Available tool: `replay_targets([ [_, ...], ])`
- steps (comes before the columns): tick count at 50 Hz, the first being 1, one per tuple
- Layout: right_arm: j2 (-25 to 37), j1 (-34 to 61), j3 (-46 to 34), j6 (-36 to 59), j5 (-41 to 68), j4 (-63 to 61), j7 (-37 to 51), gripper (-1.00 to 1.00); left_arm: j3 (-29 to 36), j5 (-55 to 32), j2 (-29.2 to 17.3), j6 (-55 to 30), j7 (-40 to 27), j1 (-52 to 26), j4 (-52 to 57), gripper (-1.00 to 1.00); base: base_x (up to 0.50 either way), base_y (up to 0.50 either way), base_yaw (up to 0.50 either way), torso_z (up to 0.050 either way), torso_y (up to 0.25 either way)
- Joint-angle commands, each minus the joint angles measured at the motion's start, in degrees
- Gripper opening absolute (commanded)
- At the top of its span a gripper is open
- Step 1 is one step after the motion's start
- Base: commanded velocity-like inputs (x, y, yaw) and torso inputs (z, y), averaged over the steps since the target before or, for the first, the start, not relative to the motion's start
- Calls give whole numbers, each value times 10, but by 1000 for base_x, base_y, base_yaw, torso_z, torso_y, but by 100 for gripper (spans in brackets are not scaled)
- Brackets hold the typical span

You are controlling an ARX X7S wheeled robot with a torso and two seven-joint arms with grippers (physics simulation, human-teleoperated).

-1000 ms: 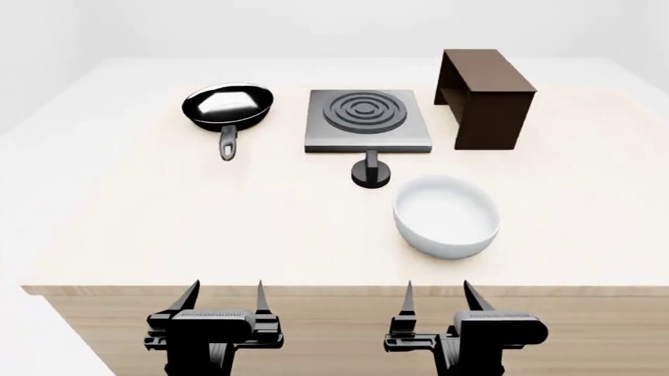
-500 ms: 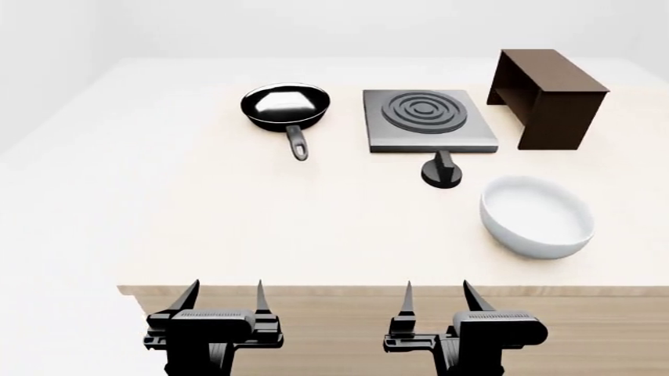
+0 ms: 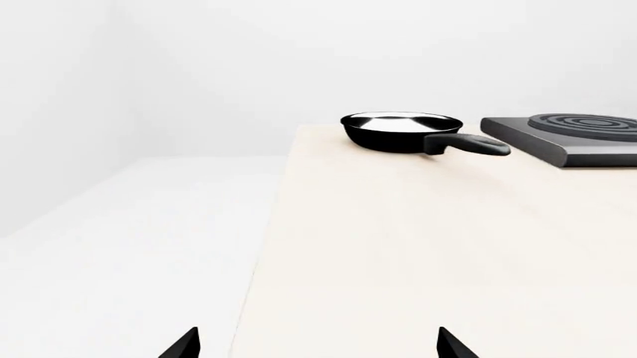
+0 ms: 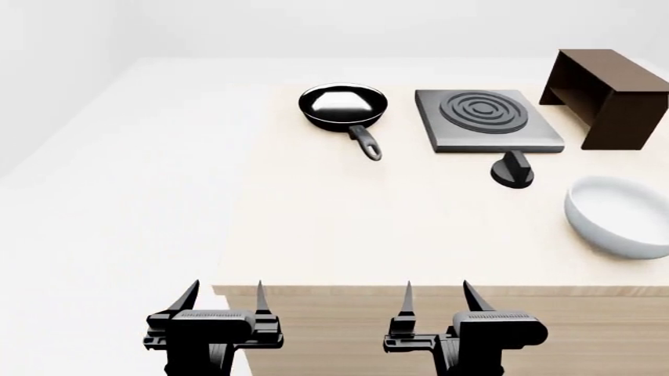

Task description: Turn on the stove.

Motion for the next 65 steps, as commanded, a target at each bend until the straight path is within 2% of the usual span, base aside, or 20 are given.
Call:
replay_targets([
  [1, 4, 0, -5, 3, 10, -3, 3, 100, 5, -5, -5, 0, -5, -1, 0, 100, 0, 0, 0, 0, 0],
  [14, 8, 5, -12, 10, 17, 2, 7, 100, 12, -9, -9, 2, -10, -3, -2, 100, 16, -15, 0, 0, 0],
  [24, 11, 5, -17, 3, 16, 4, 12, 100, 16, -11, -12, 3, -14, -4, -4, 100, 377, -171, 0, 0, 0],
  [65, 22, 7, -29, 6, 29, -1, 31, 100, 31, -22, -25, 3, -28, -4, 2, 100, 345, -8, 0, 0, 0],
])
